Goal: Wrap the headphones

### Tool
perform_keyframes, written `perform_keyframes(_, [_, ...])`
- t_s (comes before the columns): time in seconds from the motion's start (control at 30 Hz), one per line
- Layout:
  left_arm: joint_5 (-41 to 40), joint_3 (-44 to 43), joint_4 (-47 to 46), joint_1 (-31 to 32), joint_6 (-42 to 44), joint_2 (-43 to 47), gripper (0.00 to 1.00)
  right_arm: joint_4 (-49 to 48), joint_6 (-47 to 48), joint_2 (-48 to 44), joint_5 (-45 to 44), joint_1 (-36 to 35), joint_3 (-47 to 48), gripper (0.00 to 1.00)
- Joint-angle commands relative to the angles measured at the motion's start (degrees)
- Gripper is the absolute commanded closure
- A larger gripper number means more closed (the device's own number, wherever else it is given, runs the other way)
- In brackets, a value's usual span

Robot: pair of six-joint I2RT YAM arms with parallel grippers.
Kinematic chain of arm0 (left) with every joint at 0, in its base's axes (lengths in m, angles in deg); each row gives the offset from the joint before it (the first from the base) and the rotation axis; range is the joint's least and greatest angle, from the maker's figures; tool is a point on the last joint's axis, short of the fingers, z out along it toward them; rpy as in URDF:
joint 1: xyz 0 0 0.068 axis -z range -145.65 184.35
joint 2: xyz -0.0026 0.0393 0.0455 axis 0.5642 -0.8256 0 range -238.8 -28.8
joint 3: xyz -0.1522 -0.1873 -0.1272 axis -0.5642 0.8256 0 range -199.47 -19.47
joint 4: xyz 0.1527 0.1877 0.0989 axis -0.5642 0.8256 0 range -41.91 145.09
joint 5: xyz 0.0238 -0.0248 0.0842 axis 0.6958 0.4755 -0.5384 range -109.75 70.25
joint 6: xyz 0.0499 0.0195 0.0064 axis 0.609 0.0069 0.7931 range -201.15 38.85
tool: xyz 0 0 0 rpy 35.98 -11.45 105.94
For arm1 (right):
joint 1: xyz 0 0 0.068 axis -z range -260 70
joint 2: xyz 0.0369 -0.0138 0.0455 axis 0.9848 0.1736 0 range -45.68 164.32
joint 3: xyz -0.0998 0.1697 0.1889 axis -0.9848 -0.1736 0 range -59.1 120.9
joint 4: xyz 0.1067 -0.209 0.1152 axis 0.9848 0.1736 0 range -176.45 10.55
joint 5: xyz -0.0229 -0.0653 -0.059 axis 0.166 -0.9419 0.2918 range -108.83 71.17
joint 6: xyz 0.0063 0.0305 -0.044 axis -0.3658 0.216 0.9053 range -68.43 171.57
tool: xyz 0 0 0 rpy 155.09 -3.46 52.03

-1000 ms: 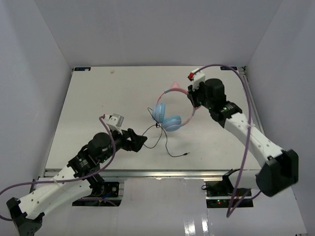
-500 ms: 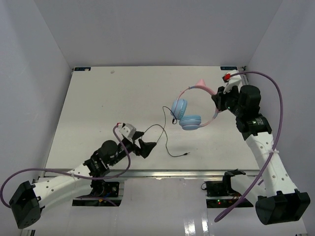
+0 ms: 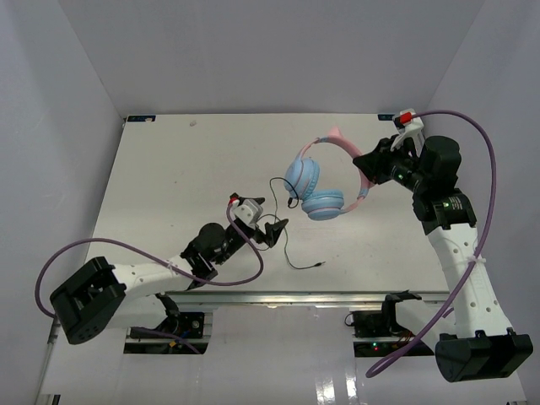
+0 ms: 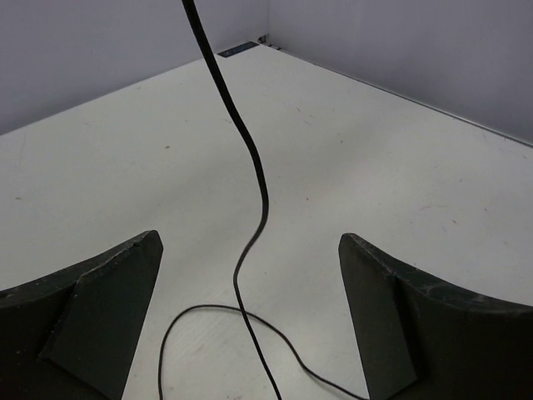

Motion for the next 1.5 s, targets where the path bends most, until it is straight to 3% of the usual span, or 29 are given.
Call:
perform_keyframes(0.0, [-0.49, -2.74, -9.34, -1.0, 1.41, -5.86, 0.07, -2.49, -6.97, -1.8, 5.83, 0.53, 2.9, 0.92])
perform_keyframes(0.13, [-0.33, -5.41, -11.7, -1.27, 0.28, -12.58, 0.33, -2.47, -9.92, -0.34, 8.57, 0.94, 6.55, 0.92])
perform_keyframes(0.2, [-0.03, -5.54, -14.38, -1.35, -0.7, -14.71, 0.36, -2.47, -11.88, 0.74, 9.63, 1.39, 8.75, 0.92])
perform_keyframes(0.23, [-0.19, -5.37, -15.07, -1.35, -0.73, -14.82, 0.3, -2.47, -12.47, 1.1, 9.8, 1.69, 9.16, 0.92])
perform_keyframes(0.27, [-0.82, -4.92, -15.71, -1.35, -0.79, -15.2, 0.15, -2.47, -13.23, 1.48, 10.44, 2.14, 10.75, 0.92])
perform_keyframes(0.3, [-0.9, -4.41, -16.25, -1.35, -0.8, -15.25, 0.09, -2.47, -13.79, 1.76, 11.05, 2.2, 11.34, 0.92])
perform_keyframes(0.4, [-2.96, -2.37, -17.45, -1.79, -0.4, -14.06, 0.06, -3.07, -17.8, 2.52, 13.71, 3.53, 12.01, 0.92])
perform_keyframes(0.47, [-1.89, -2.23, -16.42, -2.31, -0.79, -13.58, 0.11, -3.64, -19.89, 2.84, 15.12, 4.04, 11.85, 0.92])
perform_keyframes(0.53, [-0.63, -2.39, -16.32, -2.4, -0.72, -13.99, 0.28, -4.85, -22.58, 3.75, 15.84, 4.7, 11.84, 0.92])
perform_keyframes(0.57, [-0.09, -2.71, -16.25, -2.4, -2.25, -14.25, 0.47, -5.85, -24.74, 4.2, 16.27, 5.52, 11.92, 0.92])
perform_keyframes(0.7, [3.34, -5.26, -14.28, -2.48, -3.57, -16.66, 0.98, -9.31, -31.87, 6.6, 17.66, 6.69, 11.62, 0.92])
perform_keyframes(0.8, [5.34, -7.49, -12.55, -2.4, -4.74, -18.77, 1.0, -12.46, -35.99, 7.83, 16.73, 8.45, 10.43, 0.92])
perform_keyframes(0.93, [5.6, -11.11, -9.86, -2.26, -7.56, -20.95, 1.0, -14.31, -37.98, 8.0, 9.39, 8.06, 9.05, 0.92])
perform_keyframes(1.1, [5.16, -21.5, 3.16, -0.82, -8.97, -22.72, 1.0, -9.58, -36.09, 10.3, -7.44, 3.34, 10.1, 0.92])
perform_keyframes(1.27, [3.05, -30.25, 14.84, -0.38, -12.04, -23.78, 1.0, -14.05, -29.18, 11.99, -25.9, -2.92, 4.43, 0.92])
perform_keyframes(1.3, [2.97, -30.29, 16.56, -0.38, -12.05, -23.96, 1.0, -14.1, -29.11, 12.0, -26.03, -3.8, 3.31, 0.92])
perform_keyframes(1.37, [3.45, -34.25, 21.67, -0.3, -13.02, -24.77, 1.0, -19.76, -21.6, 13.62, -38.39, -8.98, 0.72, 0.93])
perform_keyframes(1.47, [4.53, -38.28, 31.23, 0.38, -13.06, -25.3, 1.0, -25.95, -13.93, 16.93, -49.78, -13.21, -2.22, 0.92])
